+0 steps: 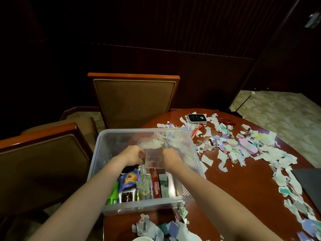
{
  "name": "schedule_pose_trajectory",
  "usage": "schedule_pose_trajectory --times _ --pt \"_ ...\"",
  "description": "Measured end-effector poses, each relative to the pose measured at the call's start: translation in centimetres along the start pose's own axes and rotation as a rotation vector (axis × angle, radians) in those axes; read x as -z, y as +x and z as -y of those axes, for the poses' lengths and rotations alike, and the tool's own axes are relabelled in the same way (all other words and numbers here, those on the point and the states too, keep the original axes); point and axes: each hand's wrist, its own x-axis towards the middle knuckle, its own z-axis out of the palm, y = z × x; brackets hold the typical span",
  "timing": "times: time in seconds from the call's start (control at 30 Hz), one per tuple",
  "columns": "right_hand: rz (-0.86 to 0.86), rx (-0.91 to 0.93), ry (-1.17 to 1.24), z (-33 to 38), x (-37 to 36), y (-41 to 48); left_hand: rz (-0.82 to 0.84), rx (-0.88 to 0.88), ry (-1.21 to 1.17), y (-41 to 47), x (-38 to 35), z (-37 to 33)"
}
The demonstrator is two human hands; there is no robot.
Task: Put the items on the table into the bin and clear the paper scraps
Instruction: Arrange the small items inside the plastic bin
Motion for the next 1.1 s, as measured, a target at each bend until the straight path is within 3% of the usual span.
schedule_pose_trajectory --times 0.37,0.47,0.7,0.83,0.97,1.1 --pt "-0.058 0.14 -0.258 -0.2 -0.1 -0.2 -0.067 0.078 0.06 -0.1 -0.6 -0.5" --pt "-0.044 0.168 -0.329 -0.4 0.1 0.0 -0.115 0.059 0.27 -1.1 -0.2 -1.8" --pt "0.004 0.113 -0.378 -1.2 0.4 0.1 -0.022 -0.38 0.797 -3.8 0.0 -4.9" --pt "0.025 0.144 -0.429 -0.7 0.8 -0.1 0.057 -0.601 0.842 -4.4 -1.1 -6.4" --pt "-0.016 0.139 -0.455 -1.0 1.1 -0.3 0.264 -0.64 1.016 -2.7 -3.2 -6.0" --pt "-0.054 0.137 -0.461 -1.7 2.0 -0.6 0.224 -0.827 1.063 -1.9 -4.0 -6.3"
